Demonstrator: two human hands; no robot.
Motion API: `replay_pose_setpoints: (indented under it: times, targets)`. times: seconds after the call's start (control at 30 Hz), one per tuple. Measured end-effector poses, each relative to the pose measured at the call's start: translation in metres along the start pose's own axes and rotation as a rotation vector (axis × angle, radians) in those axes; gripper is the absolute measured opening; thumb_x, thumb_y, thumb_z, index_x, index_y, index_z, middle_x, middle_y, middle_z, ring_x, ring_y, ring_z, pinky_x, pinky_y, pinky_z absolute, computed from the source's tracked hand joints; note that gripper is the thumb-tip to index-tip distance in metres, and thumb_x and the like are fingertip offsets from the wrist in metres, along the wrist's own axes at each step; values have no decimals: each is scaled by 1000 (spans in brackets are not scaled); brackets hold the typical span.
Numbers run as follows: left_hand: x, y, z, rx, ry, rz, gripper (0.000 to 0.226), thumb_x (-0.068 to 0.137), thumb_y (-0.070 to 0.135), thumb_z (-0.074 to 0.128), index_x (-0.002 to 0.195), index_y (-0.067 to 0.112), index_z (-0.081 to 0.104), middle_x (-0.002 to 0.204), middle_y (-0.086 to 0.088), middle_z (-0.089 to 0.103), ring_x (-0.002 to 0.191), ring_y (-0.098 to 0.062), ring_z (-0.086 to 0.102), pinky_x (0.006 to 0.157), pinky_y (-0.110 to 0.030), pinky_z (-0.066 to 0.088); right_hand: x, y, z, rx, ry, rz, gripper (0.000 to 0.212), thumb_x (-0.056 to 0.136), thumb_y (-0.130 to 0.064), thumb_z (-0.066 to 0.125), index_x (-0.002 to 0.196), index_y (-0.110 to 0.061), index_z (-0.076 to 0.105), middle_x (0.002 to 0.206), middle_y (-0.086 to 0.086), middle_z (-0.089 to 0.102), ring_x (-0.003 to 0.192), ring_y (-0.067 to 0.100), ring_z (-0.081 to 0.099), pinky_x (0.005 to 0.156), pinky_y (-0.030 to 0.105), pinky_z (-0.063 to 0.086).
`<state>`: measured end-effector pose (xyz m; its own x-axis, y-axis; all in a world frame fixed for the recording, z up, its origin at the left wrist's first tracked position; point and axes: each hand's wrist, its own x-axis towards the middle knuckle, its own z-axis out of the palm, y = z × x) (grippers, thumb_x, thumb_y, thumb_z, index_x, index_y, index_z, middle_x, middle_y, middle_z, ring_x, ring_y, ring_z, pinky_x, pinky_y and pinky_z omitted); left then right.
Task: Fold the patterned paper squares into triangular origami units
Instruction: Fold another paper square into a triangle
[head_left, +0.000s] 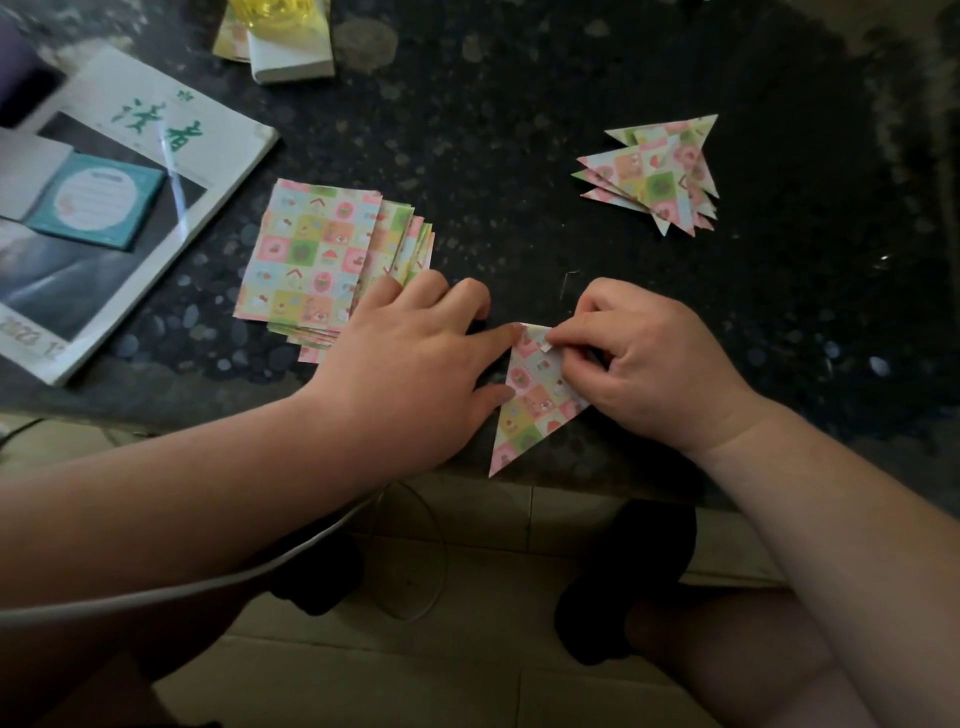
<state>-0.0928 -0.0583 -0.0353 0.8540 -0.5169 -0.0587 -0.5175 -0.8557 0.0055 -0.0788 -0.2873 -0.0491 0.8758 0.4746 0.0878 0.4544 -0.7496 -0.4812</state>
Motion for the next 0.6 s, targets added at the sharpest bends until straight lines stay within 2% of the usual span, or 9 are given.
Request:
replay_pose_setpoints:
  times: [0.17,0.6]
  targets:
    - [1,0,0,-3,-6,0,60,95,65,36,146,38,50,132,6,50,116,-23,47,96,-44,42,0,3,1,-3,3,-10,22,94,-23,67,109,-15,80,90,-2,63,75,14,59,60,40,54]
    - [3,0,-1,-38,-12,-26,59,93,68,36,143,41,53,131,8,49,114,-21,46,96,-44,40,1,1,-1,-2,-16,-4,29,94,-31,59,108,-16,80,90,-3,64,75,13,59,60,39,55]
